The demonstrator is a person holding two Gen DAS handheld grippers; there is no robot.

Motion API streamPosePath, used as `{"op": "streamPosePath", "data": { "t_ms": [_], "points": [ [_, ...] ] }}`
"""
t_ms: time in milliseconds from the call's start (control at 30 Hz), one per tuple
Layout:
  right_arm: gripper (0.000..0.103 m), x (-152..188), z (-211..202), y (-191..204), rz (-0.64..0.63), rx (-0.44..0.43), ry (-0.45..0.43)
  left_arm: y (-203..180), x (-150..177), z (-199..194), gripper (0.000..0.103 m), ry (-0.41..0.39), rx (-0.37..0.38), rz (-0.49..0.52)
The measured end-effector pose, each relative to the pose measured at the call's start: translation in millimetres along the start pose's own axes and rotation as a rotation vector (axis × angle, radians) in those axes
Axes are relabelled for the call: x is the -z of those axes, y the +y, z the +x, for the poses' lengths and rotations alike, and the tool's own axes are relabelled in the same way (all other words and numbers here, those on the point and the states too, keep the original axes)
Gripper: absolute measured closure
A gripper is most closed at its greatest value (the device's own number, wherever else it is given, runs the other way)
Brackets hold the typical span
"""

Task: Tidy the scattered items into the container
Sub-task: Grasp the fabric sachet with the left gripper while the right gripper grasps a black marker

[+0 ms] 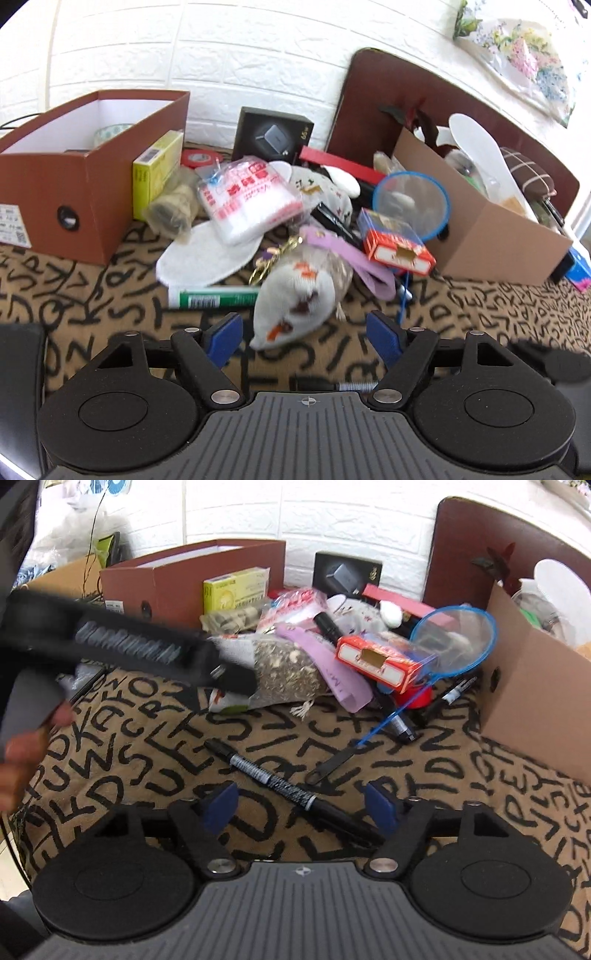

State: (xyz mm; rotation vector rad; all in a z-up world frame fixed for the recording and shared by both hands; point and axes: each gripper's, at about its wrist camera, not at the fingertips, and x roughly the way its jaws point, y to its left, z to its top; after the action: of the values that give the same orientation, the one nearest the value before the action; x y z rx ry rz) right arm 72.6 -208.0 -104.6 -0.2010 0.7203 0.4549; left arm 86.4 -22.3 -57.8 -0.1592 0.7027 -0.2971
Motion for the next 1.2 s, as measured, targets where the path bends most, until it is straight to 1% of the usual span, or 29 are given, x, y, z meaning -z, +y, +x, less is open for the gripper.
{"op": "streamPosePath", "data": {
  "t_ms": [67,133,267,333,367,400,500,600,700,800,867,967,1133,1200],
  "points": [
    [0.034,0.6,2.5,2.8,0.0,-0.014,0.013,0.0,-4.1,6.3,0.019,-0.002,0.01,-0.009],
    [0.035,0.3,3.7,5.9,-0.007,-0.018,0.017,0.0,-8.5,13.0,0.02,-0.005,0.013,-0.014],
    [0.034,-2.7,2.8,7.9,-0.002,-0.015,0.016,-0.9,-16.2,26.9,0.028,0.017,0.001,-0.008],
    [0.034,-4.0,2.1,8.3,0.001,-0.012,0.017,0.6,-15.9,29.8,0.036,0.033,-0.018,-0.008],
    [0.034,-4.5,2.3,8.7,0.001,-0.011,0.021,2.2,-15.2,30.0,0.042,0.036,-0.017,-0.009],
    [0.034,-4.8,2.8,9.4,0.0,-0.011,0.025,3.4,-14.7,29.4,0.051,0.036,-0.017,-0.007],
    [0.034,-5.3,3.3,13.0,-0.003,-0.017,0.027,7.5,-14.0,26.1,0.06,0.036,-0.01,-0.012],
    [0.034,-7.3,1.9,16.8,-0.009,-0.025,0.018,11.3,-12.5,20.9,0.066,0.049,0.002,-0.017],
    [0.034,-10.6,-1.3,19.0,-0.023,-0.027,0.003,20.3,-7.8,10.7,0.067,0.067,0.028,-0.043],
    [0.034,-14.2,-4.6,19.8,-0.026,-0.028,-0.014,39.2,1.3,-5.7,0.067,0.092,0.077,-0.131],
    [0.034,-16.1,-5.9,20.6,-0.029,-0.031,-0.025,52.0,10.3,-18.4,0.067,0.101,0.084,-0.182],
    [0.034,-19.2,-5.5,22.6,-0.025,-0.04,-0.032,66.4,21.1,-33.2,0.067,0.104,0.065,-0.224],
    [0.034,-23.9,-2.7,30.2,-0.042,-0.06,-0.033,83.9,27.7,-45.8,0.065,0.098,0.033,-0.251],
    [0.034,-25.6,-2.3,33.2,-0.048,-0.067,-0.036,89.9,27.8,-51.8,0.057,0.073,-0.013,-0.256]
  ]
}}
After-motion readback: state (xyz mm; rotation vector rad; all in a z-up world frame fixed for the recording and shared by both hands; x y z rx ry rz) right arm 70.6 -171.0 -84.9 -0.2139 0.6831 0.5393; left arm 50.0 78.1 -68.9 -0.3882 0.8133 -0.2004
